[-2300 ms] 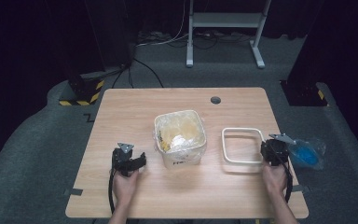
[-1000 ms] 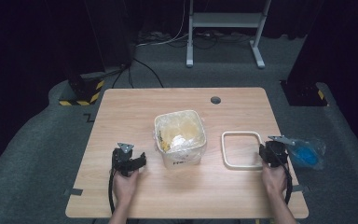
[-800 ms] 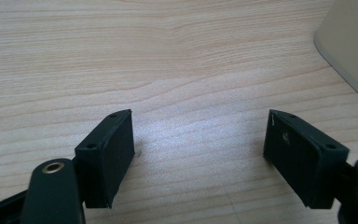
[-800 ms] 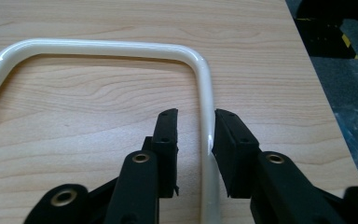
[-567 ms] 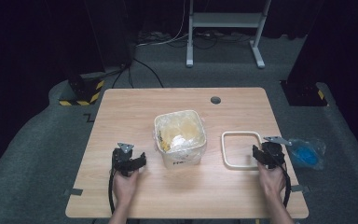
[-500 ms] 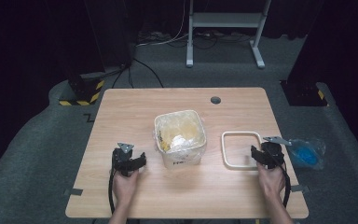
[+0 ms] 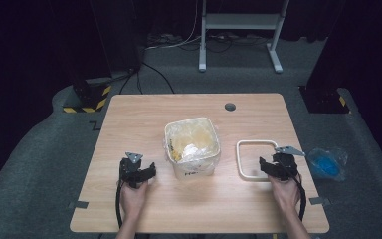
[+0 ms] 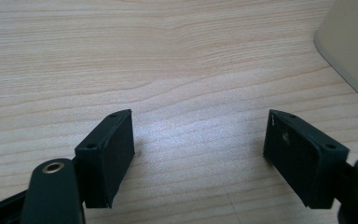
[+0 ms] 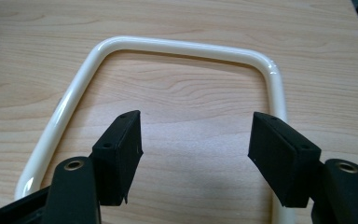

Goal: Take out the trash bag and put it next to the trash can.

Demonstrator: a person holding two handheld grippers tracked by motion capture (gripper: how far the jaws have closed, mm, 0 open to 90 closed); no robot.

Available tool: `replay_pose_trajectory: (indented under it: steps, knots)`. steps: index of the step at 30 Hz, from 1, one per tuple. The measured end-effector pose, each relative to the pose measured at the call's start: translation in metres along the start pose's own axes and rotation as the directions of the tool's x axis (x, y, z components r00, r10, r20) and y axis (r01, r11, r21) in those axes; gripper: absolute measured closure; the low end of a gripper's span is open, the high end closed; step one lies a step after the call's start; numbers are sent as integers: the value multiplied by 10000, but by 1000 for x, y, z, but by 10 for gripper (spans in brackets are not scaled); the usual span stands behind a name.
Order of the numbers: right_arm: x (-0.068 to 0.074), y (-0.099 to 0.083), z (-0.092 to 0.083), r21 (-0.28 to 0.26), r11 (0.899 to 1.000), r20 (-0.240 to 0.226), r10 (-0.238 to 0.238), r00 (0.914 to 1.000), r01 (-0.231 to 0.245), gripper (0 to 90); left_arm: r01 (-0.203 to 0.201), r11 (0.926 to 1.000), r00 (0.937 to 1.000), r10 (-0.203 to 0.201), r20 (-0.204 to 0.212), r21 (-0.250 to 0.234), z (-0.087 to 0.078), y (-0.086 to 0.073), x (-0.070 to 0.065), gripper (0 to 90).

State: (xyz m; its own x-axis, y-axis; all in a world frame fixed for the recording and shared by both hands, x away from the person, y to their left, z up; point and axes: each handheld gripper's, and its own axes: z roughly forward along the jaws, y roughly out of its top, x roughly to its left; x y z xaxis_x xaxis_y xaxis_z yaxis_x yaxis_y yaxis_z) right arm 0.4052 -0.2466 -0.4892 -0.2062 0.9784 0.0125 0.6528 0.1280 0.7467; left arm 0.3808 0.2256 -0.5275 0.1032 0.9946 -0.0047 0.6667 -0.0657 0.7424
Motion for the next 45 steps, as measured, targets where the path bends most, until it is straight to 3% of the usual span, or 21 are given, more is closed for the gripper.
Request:
replay_pose_trajectory:
  steps: [6, 12, 17, 28, 45]
  knots:
    - [7, 1, -3, -89, 9999, -311, 82, 9995, -85, 407, -9, 10000, 10000, 9, -9, -3, 0, 0, 0, 242]
    - [18, 4, -8, -203, 9997, -780, -151, 9968, 136, 449, -9, 10000, 10000, 9, -6, 1, 0, 0, 0, 242]
    - [28, 11, -12, -343, 9991, -1360, -305, 9902, 261, 475, -7, 10000, 10000, 7, -1, -4, 0, 0, 0, 242]
    - [52, 29, -24, -585, 9962, -2125, -754, 9742, 644, 493, 6, 10000, 10000, -6, 14, 1, 0, 0, 0, 242]
    - [79, 66, -39, -872, 9917, -2700, -1151, 9559, 948, 506, 0, 10000, 10000, 0, 15, 8, 0, 0, 0, 242]
